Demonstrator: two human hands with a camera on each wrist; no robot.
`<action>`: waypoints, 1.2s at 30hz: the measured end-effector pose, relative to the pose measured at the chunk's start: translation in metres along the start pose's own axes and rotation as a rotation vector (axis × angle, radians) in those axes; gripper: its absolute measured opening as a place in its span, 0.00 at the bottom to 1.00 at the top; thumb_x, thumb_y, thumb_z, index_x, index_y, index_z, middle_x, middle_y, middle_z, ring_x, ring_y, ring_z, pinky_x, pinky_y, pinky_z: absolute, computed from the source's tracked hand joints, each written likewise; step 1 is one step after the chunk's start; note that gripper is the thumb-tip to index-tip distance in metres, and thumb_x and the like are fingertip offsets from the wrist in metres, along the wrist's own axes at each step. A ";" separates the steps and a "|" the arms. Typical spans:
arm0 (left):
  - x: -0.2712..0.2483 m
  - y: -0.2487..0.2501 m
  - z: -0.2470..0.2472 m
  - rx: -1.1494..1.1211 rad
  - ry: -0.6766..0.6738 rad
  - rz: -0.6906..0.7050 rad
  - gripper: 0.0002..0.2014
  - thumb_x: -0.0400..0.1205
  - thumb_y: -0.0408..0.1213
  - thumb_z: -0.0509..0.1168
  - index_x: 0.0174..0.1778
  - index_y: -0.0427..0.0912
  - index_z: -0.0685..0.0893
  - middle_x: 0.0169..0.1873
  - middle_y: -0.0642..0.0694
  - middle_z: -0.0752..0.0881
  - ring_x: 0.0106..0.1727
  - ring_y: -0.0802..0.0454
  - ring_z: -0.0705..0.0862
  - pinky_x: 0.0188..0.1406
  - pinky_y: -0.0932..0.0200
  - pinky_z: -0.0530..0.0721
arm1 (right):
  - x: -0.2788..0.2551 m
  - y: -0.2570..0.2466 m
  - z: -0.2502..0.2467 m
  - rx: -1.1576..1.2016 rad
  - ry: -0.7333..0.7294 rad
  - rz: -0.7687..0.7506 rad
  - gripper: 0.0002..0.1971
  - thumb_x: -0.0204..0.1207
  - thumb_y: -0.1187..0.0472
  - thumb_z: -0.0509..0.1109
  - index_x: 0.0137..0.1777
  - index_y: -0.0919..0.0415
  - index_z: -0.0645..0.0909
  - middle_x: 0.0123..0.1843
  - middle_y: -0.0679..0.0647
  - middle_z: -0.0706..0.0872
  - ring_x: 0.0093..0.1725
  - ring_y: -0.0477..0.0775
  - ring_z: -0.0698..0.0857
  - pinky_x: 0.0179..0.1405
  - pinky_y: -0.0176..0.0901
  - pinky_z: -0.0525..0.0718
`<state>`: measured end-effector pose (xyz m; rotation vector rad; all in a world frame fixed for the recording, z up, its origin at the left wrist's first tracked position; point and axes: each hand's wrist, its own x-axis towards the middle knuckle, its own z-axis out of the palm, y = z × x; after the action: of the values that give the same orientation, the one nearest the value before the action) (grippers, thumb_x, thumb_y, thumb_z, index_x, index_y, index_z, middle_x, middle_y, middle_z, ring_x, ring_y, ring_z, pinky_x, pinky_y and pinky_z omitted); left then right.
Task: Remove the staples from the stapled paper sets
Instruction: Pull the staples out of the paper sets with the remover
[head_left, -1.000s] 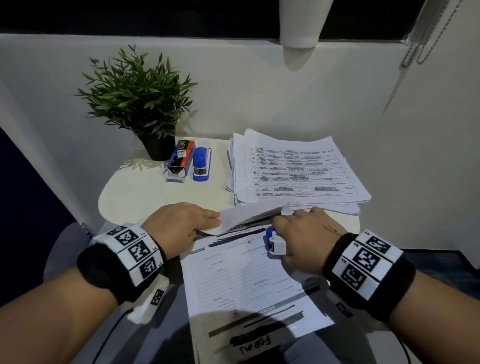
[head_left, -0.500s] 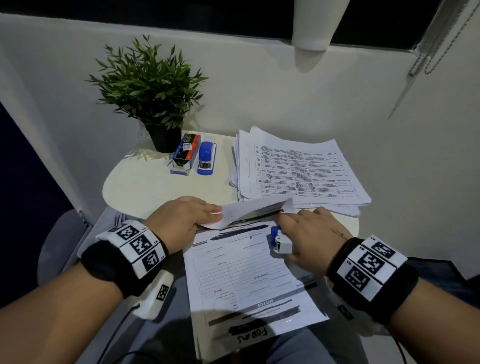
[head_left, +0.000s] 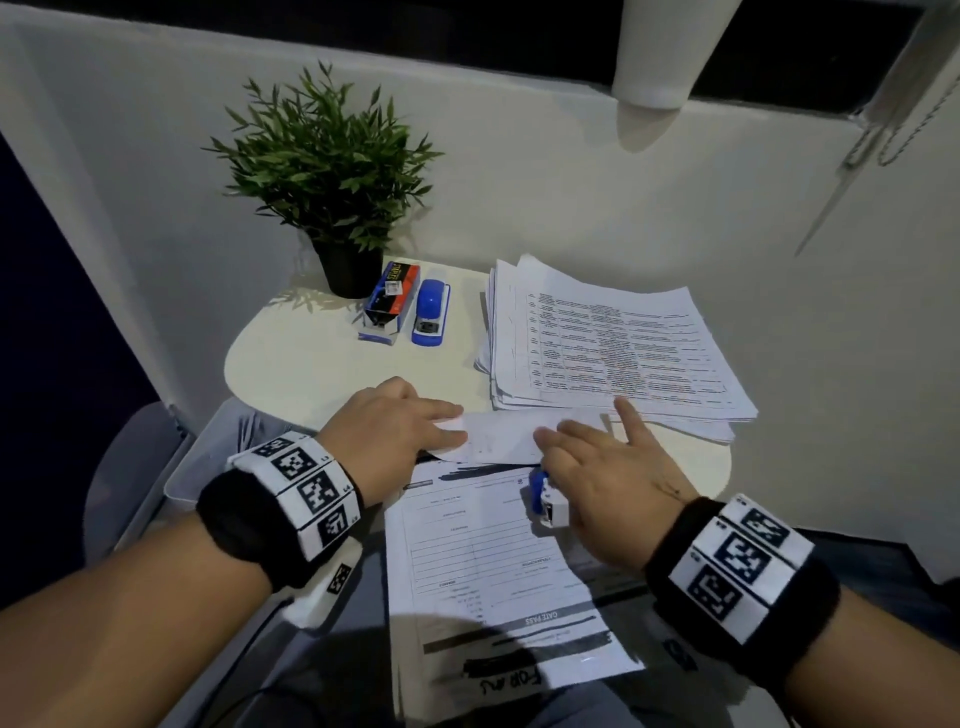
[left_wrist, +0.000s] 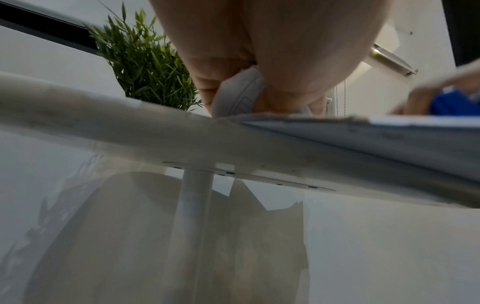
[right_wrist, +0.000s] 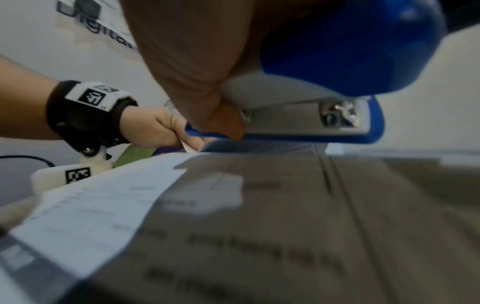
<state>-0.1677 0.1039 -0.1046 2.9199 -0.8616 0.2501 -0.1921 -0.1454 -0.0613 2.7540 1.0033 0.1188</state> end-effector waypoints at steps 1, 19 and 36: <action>-0.001 -0.001 0.000 0.008 0.021 -0.006 0.39 0.46 0.24 0.80 0.50 0.63 0.89 0.54 0.58 0.88 0.36 0.55 0.75 0.32 0.65 0.71 | 0.000 0.001 0.000 0.002 -0.088 0.018 0.28 0.53 0.65 0.77 0.58 0.59 0.85 0.68 0.52 0.84 0.68 0.53 0.82 0.68 0.77 0.59; -0.002 0.003 -0.038 -0.717 0.226 -0.465 0.15 0.81 0.38 0.65 0.28 0.53 0.81 0.25 0.55 0.82 0.32 0.56 0.79 0.40 0.58 0.77 | 0.017 0.033 -0.035 0.508 0.298 0.375 0.11 0.76 0.51 0.69 0.53 0.49 0.71 0.41 0.46 0.80 0.44 0.57 0.81 0.33 0.42 0.71; 0.021 0.052 -0.077 -0.639 0.308 -0.346 0.13 0.81 0.40 0.64 0.33 0.39 0.83 0.30 0.42 0.86 0.38 0.45 0.84 0.42 0.46 0.83 | 0.059 0.008 -0.071 1.134 0.830 0.432 0.13 0.68 0.39 0.65 0.42 0.47 0.75 0.33 0.42 0.79 0.33 0.42 0.78 0.41 0.43 0.77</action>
<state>-0.1890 0.0587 -0.0233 2.2920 -0.2995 0.3146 -0.1524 -0.1023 0.0098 4.0749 0.6556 1.1649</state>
